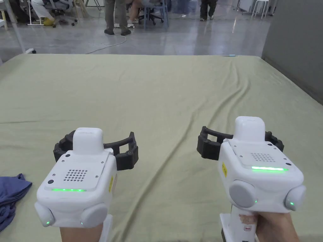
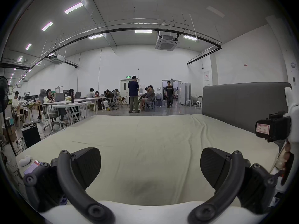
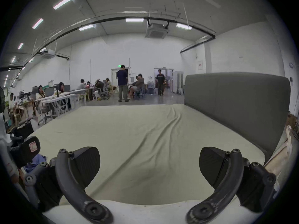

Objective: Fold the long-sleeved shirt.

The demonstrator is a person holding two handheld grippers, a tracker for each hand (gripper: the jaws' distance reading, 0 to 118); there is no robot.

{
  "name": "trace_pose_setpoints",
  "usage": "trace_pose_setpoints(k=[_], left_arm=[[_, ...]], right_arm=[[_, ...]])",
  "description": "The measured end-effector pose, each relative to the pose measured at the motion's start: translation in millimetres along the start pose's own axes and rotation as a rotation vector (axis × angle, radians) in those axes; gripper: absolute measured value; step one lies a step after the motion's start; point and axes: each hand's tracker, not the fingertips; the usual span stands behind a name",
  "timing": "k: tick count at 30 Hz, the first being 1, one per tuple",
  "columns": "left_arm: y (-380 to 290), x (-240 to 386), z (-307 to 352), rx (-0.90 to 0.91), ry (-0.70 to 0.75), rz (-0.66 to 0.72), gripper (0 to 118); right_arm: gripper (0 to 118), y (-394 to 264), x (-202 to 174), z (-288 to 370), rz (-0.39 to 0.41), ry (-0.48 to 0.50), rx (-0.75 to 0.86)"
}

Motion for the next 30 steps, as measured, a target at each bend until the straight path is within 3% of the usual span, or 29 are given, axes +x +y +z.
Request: trace_pose_setpoints(k=[4,8,14,30], left_arm=[[0,0,0,0.001,0.004,0.010,118],[-2,-1,1,0.001,0.004,0.015,118],[-6,0,3,0.007,0.012,0.025,118],[-6,6,4,0.002,0.005,0.008,118]], right_arm=[[118,-10,2,-4,0.027,0.047,0.003],[118,-19,-2,-8,0.096,0.007,0.026],[118,-19,10,-6,0.031,0.059,0.052],[118,-21,14,-6,0.040,0.062,0.067]])
